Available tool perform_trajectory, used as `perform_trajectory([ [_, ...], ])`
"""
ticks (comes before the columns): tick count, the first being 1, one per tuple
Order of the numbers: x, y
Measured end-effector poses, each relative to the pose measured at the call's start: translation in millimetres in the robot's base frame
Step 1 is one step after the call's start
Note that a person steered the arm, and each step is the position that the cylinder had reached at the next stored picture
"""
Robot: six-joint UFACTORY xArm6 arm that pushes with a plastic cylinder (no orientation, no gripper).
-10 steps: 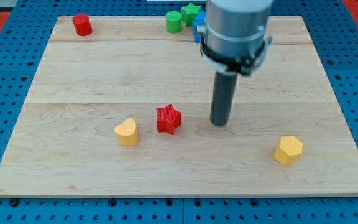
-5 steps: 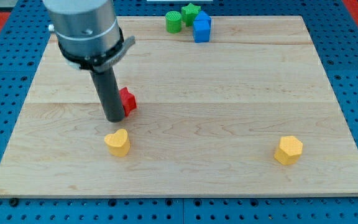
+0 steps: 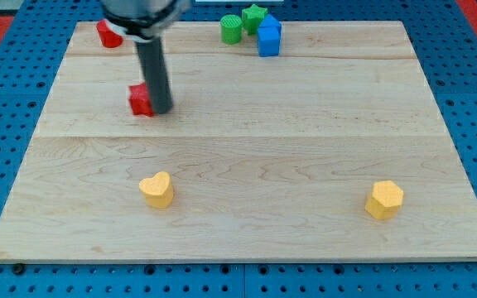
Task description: Move red star into the red circle
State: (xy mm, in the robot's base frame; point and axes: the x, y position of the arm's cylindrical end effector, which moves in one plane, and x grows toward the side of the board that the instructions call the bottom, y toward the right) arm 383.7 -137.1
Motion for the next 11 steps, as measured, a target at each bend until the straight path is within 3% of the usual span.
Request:
perform_trajectory([
  [2,18.6,-60.6],
  [7,-91.6,-74.9],
  [11,-89.9,-91.7],
])
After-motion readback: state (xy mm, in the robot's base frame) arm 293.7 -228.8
